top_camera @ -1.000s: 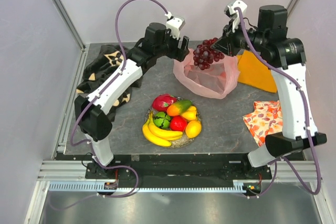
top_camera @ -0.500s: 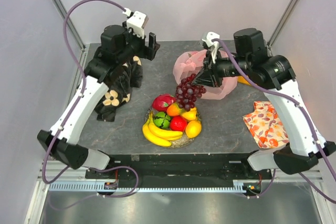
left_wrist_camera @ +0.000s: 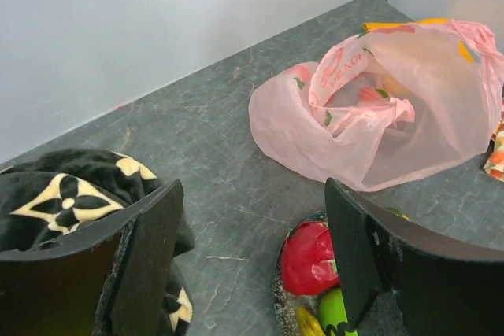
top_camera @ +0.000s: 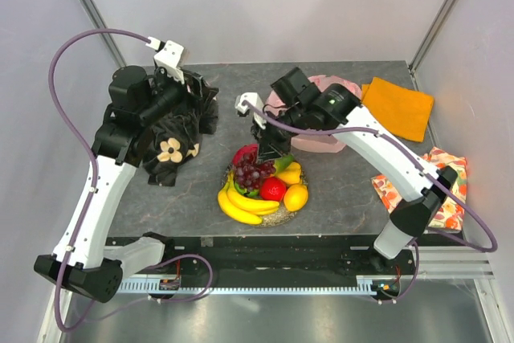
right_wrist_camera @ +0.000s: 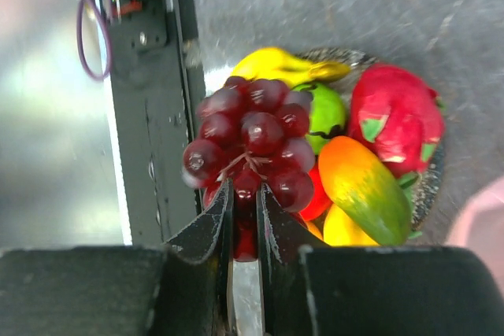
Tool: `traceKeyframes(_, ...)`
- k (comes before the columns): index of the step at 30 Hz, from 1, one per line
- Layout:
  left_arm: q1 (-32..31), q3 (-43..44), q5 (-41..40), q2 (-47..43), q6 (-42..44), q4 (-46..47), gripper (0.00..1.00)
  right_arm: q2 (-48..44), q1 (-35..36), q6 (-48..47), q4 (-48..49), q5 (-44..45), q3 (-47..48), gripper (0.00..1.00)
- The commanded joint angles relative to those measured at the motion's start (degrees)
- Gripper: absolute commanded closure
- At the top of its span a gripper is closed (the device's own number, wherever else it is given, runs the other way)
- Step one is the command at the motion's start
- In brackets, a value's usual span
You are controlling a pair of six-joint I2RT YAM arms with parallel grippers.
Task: Take the fake fruits out of the plastic bag
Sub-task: Place the fake fruit on the plate.
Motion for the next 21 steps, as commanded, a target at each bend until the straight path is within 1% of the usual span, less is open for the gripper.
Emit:
traceKeyframes(1,3.3,-1.7,4.0,-1.3,-1.7,0.8,0.21,1.6,2.0,-6.8,-3.1,1.8,1.8,1.00)
traceKeyframes(6,5.3,-3.0,4.6,-2.3,-2.5,1.0,0.21,3.9,3.1,-8.5,-3.4,3.7,0.5,1.00)
traceKeyframes(11,6.5,-3.7,5.3,-2.0,-2.5,1.4,0.22,6.8,3.9,-12.8,-4.7,4.6,-0.1,1.00)
traceKeyframes(13,7.0,-3.5,5.5,-1.7,-4.2,1.6,0.22,8.0,4.3,-13.9,-5.2,4.8,-0.1,1.00)
traceKeyframes(21,7.6,-2.0,5.9,0.1,-4.8,1.7,0.22,9.2,5.4,-15.9,-6.8,4.2,2.2,1.00)
